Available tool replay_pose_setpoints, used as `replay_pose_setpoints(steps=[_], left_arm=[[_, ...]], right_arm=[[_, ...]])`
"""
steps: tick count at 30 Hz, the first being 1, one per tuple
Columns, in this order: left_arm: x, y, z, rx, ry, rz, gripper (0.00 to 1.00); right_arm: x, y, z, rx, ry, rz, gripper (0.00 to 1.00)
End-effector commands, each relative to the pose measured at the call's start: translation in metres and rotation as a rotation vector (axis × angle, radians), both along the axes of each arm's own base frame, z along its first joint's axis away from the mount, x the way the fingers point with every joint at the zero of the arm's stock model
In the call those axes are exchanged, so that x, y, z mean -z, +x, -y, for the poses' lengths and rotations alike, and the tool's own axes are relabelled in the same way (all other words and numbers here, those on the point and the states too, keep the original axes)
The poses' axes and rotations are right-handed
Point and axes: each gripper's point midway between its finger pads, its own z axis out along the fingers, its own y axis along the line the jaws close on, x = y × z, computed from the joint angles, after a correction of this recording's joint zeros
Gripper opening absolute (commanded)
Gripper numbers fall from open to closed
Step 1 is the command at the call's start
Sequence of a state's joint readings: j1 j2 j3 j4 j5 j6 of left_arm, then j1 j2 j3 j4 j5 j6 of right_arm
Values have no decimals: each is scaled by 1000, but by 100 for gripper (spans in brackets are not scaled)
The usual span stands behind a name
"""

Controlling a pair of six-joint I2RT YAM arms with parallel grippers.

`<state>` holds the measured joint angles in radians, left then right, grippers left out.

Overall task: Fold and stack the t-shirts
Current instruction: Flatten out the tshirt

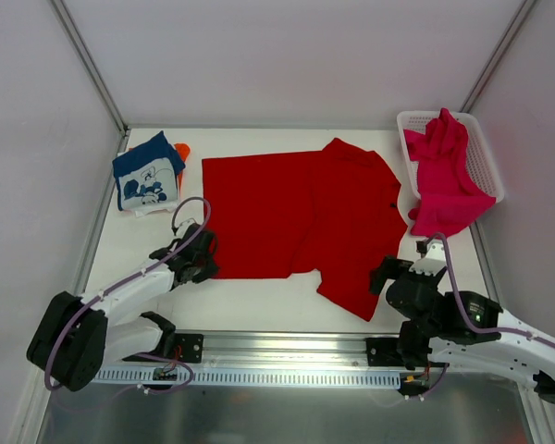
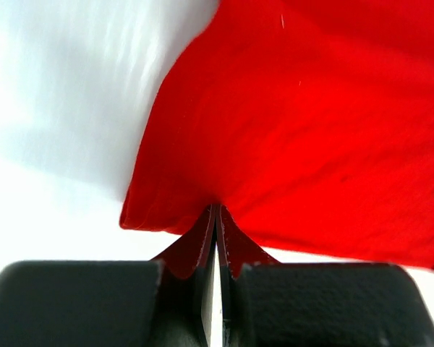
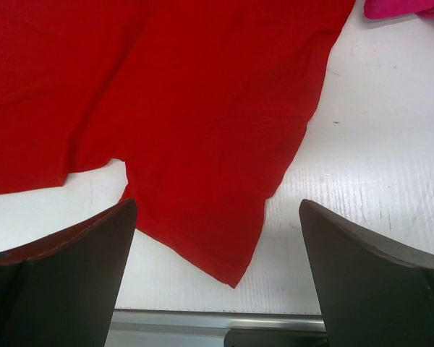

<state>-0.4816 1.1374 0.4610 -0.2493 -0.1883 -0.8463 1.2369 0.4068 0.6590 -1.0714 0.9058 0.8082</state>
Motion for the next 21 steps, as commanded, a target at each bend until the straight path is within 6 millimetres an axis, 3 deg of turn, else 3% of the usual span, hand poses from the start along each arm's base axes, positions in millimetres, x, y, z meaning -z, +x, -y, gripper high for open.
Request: replay_pose_setpoints(steps=[1,3,5,6,7,11,14,15,16,17,19,20,21], left_arm=[[11,-63,-17,-4,37,-201,0],[-16,-60,-10,3,-2,-133,0],[-35,-69,-23,-16,42,-121,0],[-55,-64,-23,-20,41,-85,0],[-63,-71,-35,-30,83,-88,0],[-95,-62,-30,-26,42,0,0],[-118,-40,-33,-23,85,114,0],[-127,-22,-25,-11,65,187,0],[-128,-13,-21,2,71,216,0],[-114,-7,-20,14,102,199,0],[-107,13,0,37,53,239,0],[-81,12,10,77,45,175,0],[-81,27,25,93,-2,218,0]], right_arm=[[-2,4,15,19,-47,49,100],[-2,5,17,22,-48,57,99],[-3,5,17,23,-46,60,99],[-4,5,17,23,-49,61,100],[-3,5,17,22,-50,60,100],[-2,5,16,24,-51,55,99],[0,5,15,27,-68,46,100],[-1,6,14,26,-75,46,100],[-1,6,13,25,-97,41,99],[-1,7,13,23,-110,38,100],[-1,7,11,21,-120,31,99],[0,7,10,20,-127,27,99],[1,7,10,22,-125,24,99]])
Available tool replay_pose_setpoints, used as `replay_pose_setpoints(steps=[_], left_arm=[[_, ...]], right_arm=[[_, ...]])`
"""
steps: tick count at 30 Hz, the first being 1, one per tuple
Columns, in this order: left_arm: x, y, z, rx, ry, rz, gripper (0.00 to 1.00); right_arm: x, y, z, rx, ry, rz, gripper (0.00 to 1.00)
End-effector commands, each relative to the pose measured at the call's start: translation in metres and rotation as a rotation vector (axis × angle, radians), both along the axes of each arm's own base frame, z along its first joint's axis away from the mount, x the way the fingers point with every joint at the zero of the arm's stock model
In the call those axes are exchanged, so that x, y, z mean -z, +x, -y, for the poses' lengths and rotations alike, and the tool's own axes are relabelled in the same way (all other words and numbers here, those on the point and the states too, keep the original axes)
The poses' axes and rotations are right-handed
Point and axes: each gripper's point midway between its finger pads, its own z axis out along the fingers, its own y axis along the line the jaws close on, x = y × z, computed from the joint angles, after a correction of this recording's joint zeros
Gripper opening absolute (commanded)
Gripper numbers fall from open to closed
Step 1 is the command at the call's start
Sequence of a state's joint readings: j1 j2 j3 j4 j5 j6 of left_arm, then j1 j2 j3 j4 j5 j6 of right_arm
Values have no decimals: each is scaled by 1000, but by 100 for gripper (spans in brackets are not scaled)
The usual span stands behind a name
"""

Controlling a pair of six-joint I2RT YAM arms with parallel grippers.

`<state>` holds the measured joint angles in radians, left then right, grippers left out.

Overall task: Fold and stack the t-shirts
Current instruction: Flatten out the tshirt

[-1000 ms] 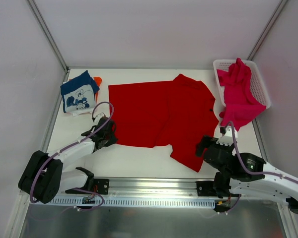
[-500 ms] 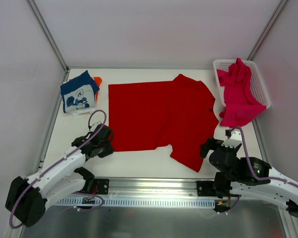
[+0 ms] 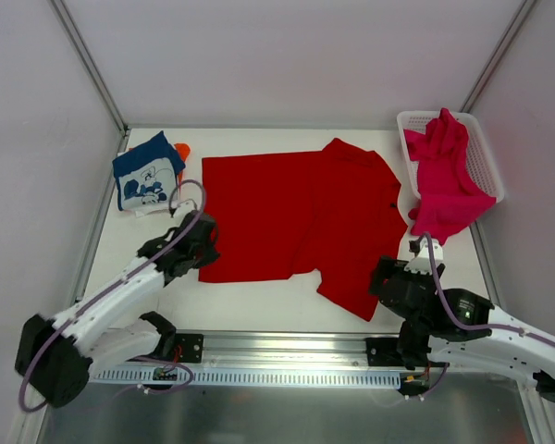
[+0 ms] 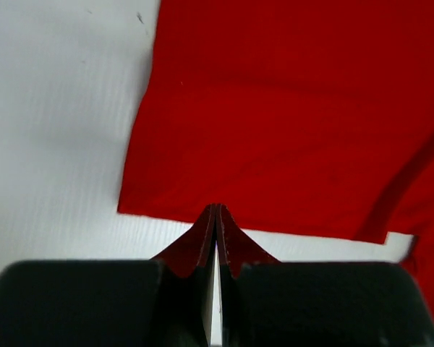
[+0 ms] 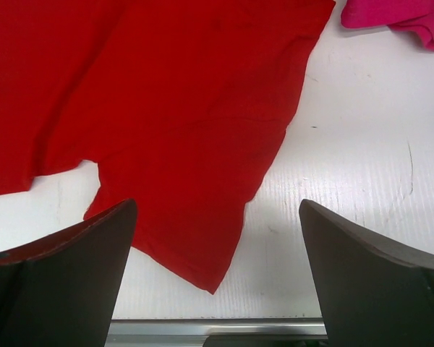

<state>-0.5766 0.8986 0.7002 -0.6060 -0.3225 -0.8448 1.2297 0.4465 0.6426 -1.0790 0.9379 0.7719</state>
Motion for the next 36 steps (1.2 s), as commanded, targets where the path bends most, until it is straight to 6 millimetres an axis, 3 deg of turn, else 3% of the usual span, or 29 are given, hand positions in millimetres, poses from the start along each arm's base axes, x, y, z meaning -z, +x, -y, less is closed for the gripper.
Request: replay_pose_setpoints(steps=[1,7,8,12,20,29,34,36], left_arm=[[38,31,34,96,-17,17,0],[63,61,76,244,-27,51,0],[58,68,83,249,-42,70,0],[68,70,83,233,-35,44,0],[77,58,57,184,38,50,0],[115,28,26,143,144,-84,0],[126,10,0,19,190,-181,0],[122,7,-7,-65,170,-184,0]], right_arm=[[-6,3,3,14,-24,18,99],[-4,1,1,12,-8,3,99],[-3,1,0,8,-8,-2,99],[-2,-1,-2,2,2,-14,99],[-4,1,0,15,5,1,99],[-8,3,3,16,-7,18,100],[-6,1,2,10,1,14,100],[-5,1,3,9,8,12,99]])
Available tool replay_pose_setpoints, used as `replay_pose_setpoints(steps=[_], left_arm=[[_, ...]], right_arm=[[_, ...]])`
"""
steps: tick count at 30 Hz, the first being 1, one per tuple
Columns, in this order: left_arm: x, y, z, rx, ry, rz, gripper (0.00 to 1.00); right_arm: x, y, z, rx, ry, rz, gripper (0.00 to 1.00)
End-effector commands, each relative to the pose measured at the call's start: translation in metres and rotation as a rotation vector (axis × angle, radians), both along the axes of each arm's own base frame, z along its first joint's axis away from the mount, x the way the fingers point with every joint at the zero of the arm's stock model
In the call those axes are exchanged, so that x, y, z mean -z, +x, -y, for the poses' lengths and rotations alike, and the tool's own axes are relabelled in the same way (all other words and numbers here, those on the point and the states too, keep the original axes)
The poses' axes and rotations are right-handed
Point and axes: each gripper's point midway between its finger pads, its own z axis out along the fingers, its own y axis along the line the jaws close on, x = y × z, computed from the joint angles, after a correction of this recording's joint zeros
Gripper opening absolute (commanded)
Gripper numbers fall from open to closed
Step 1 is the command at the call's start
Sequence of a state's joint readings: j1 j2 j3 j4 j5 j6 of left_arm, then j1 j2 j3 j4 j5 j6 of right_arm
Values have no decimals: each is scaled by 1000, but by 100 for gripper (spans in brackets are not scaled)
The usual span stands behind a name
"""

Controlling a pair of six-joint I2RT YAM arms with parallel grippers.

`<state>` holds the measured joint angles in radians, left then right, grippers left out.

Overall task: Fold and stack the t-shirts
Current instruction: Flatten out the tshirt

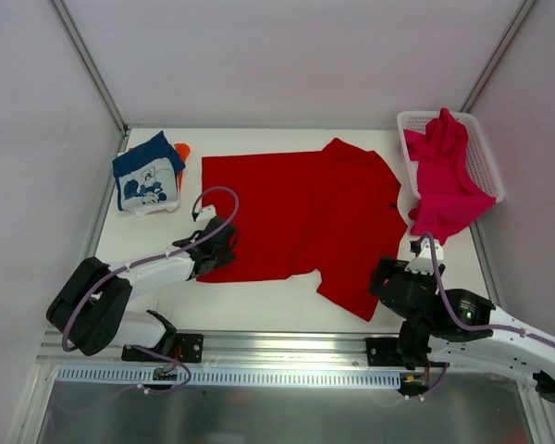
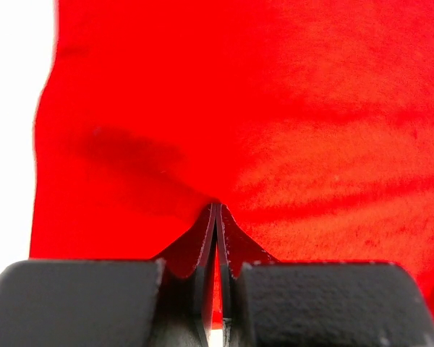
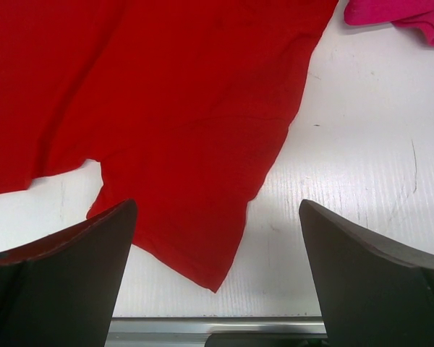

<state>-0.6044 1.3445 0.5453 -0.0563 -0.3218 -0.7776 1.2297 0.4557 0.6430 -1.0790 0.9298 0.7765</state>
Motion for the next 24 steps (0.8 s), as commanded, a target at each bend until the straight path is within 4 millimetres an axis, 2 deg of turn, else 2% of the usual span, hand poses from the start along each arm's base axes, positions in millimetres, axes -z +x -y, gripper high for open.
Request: replay_pose_setpoints(steps=[1,4,5,6,8,11,12,13,14,15,19,20,21,23,24], left_arm=[[22,-40,-53,-182,137,-132,0],[20,-52,-66,-259,113,-123,0],[22,-63,-75,-296,127,-150,0],[15,-64,-77,-358,80,-116,0],[19,-77,-86,-395,54,-113,0],[1,-69,-87,-393,-11,-5,2],[-14,-61,-86,-370,-32,61,12],[-22,-58,-87,-363,-37,98,17],[-39,-49,-88,-351,-38,164,25],[-48,-45,-90,-340,-29,194,42],[-95,-22,-91,-282,42,293,76],[-114,-14,-84,-244,48,314,80],[-124,-9,-79,-218,39,325,82],[-136,-5,-66,-160,15,322,89],[-142,-5,-53,-116,-39,310,93]], right_arm=[[-7,2,4,11,13,22,99],[-4,1,5,11,23,23,99],[-3,0,5,11,25,22,100],[-4,1,6,14,24,25,100],[-4,1,6,12,22,26,99],[-4,1,6,15,20,27,99],[-4,1,6,15,19,26,100],[-4,2,5,15,11,25,100],[-5,2,5,12,6,24,99],[-4,2,4,14,-6,20,100],[-1,1,-1,-2,-23,-1,99],[-2,3,-5,-9,-15,2,99],[-1,2,-8,-19,-14,-3,100],[-1,3,-18,-44,-9,-11,99],[-1,3,-20,-50,-18,-15,99]])
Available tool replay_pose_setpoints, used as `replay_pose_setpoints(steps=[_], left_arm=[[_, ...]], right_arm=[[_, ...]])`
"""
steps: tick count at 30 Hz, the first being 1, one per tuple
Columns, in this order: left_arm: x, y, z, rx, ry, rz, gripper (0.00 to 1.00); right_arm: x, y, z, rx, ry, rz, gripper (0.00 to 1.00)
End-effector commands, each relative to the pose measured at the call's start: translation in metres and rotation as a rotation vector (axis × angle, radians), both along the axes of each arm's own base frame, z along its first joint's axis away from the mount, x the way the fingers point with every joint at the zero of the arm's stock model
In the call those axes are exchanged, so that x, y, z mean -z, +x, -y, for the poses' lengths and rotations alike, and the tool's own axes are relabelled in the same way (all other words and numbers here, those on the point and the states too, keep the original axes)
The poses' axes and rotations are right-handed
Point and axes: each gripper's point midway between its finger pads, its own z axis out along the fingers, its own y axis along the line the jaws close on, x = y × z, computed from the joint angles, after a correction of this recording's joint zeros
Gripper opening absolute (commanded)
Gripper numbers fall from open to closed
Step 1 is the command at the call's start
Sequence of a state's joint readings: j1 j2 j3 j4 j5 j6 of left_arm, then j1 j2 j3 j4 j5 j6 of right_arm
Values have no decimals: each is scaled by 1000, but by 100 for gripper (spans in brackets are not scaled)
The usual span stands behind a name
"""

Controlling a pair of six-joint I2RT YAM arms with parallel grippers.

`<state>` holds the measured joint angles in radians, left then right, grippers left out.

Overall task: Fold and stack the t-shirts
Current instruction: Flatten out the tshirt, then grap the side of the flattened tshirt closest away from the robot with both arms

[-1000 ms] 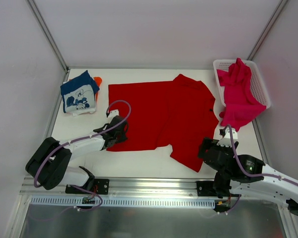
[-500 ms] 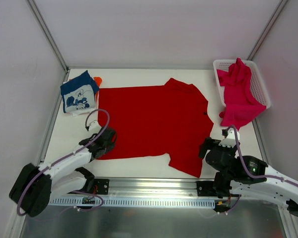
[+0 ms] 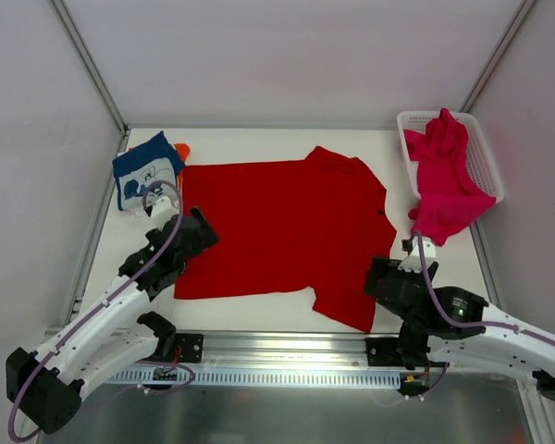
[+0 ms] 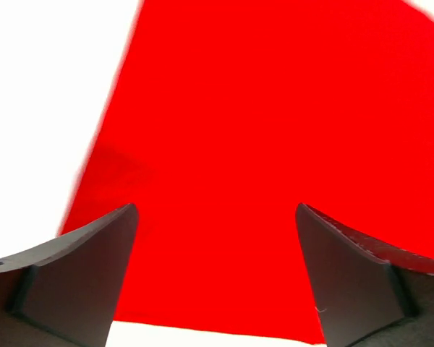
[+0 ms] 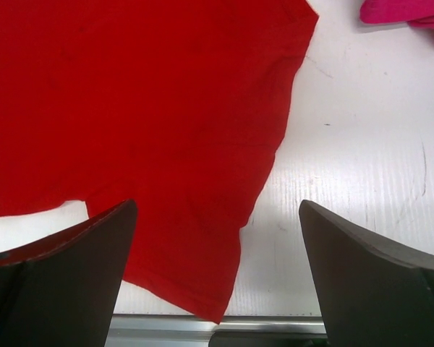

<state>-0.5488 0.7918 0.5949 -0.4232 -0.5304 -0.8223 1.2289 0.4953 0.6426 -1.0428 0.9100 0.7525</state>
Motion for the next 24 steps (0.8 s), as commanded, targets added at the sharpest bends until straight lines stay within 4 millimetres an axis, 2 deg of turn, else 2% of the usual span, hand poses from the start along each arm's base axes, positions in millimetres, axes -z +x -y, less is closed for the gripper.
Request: replay_pose_setpoints(steps=[1,3,4,5,6,7,8,9,11,12,13,15,16,18,19,21,24], left_arm=[[-23,6,21,131,-16,11,96],[1,-8,37,186,-96,-75,99],[9,-13,43,199,-125,-100,99],[33,-23,44,202,-143,-158,98],[42,-31,52,235,-176,-187,98],[48,-32,56,248,-198,-187,98],[61,-41,57,270,-207,-212,98],[64,-46,63,307,-233,-221,98],[64,-51,69,362,-259,-184,99],[61,-52,73,393,-268,-168,99],[52,-54,77,432,-285,-130,99],[48,-56,77,460,-284,-99,99],[42,-57,80,491,-290,-73,99],[38,-59,82,515,-298,-57,99],[38,-61,82,525,-298,-55,99],[41,-61,82,524,-294,-62,99],[51,-62,80,520,-275,-91,99]], right_arm=[[-1,2,-15,-35,0,-15,99],[4,4,-25,-61,-11,-46,100],[20,-7,-39,-142,6,-138,99],[22,1,-50,-140,68,-164,99],[31,-2,-58,-202,78,-219,99],[52,-27,-81,-336,178,-379,99],[50,-8,-91,-322,300,-368,99],[54,-12,-99,-369,377,-414,99],[54,-6,-112,-437,640,-451,99],[47,-17,-121,-496,795,-539,99],[49,-1,-108,-428,858,-514,99],[58,2,-96,-356,856,-577,100],[57,-2,-86,-337,783,-604,99],[54,3,-72,-276,690,-547,99],[53,-3,-67,-248,667,-557,100],[40,1,-58,-214,616,-501,99],[35,-15,-52,-194,581,-541,100]])
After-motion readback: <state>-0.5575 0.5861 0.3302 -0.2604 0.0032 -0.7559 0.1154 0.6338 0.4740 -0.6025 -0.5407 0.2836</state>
